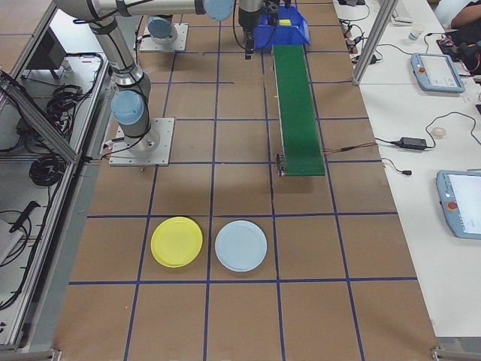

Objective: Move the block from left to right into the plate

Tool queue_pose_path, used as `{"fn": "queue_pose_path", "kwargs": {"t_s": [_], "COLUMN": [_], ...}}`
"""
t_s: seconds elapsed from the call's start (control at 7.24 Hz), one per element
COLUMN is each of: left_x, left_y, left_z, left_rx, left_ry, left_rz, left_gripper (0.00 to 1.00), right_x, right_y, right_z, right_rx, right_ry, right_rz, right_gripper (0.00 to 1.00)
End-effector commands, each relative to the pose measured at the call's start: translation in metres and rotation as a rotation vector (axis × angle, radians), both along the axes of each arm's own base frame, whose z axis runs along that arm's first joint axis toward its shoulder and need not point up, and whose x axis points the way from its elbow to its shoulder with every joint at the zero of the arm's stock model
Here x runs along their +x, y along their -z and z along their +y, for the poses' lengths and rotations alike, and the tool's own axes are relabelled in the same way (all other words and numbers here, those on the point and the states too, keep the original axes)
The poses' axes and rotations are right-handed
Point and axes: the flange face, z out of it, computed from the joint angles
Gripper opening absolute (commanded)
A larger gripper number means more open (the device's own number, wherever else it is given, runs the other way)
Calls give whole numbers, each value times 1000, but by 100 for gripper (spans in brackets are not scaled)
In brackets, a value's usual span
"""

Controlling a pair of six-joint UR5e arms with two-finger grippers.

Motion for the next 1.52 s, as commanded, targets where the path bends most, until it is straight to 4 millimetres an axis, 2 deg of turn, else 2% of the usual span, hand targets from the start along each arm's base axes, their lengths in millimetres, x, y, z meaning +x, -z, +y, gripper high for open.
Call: {"fn": "queue_pose_path", "kwargs": {"t_s": [0.0, 0.14, 0.28, 0.41, 0.69, 0.83, 0.97, 1.1, 1.24, 1.38], "left_x": [-1, -4, -7, -29, -93, -116, -137, -164, -207, -230], "left_y": [-26, -56, -88, -120, -151, -158, -155, -140, -122, -99], "left_z": [0, -4, -11, -18, -22, -22, -24, -29, -24, -25], "left_rx": [-3, 4, 16, -4, -68, -90, -120, -137, -136, -121], "left_ry": [-39, -51, -62, -107, -150, -163, -199, -178, -190, -180], "left_rz": [1, 1, 13, 24, 20, 23, 36, 38, 38, 34], "left_gripper": [29, 29, 29, 29, 29, 29, 29, 29, 29, 29], "right_x": [-5, -6, -7, -6, -12, -10, -15, -14, -11, -10], "right_y": [-16, -22, -30, -34, -47, -43, -40, -41, -43, -44], "right_z": [-10, -10, -1, 4, 18, 16, 14, 14, 14, 12], "right_rx": [-57, -64, -53, -55, -90, -82, -77, -80, -92, -111], "right_ry": [4, 2, -2, -38, -53, -54, -47, -42, -40, -37], "right_rz": [0, 10, 12, 31, 111, 98, 94, 94, 93, 90], "right_gripper": [100, 100, 100, 100, 100, 100, 99, 98, 98, 98]}}
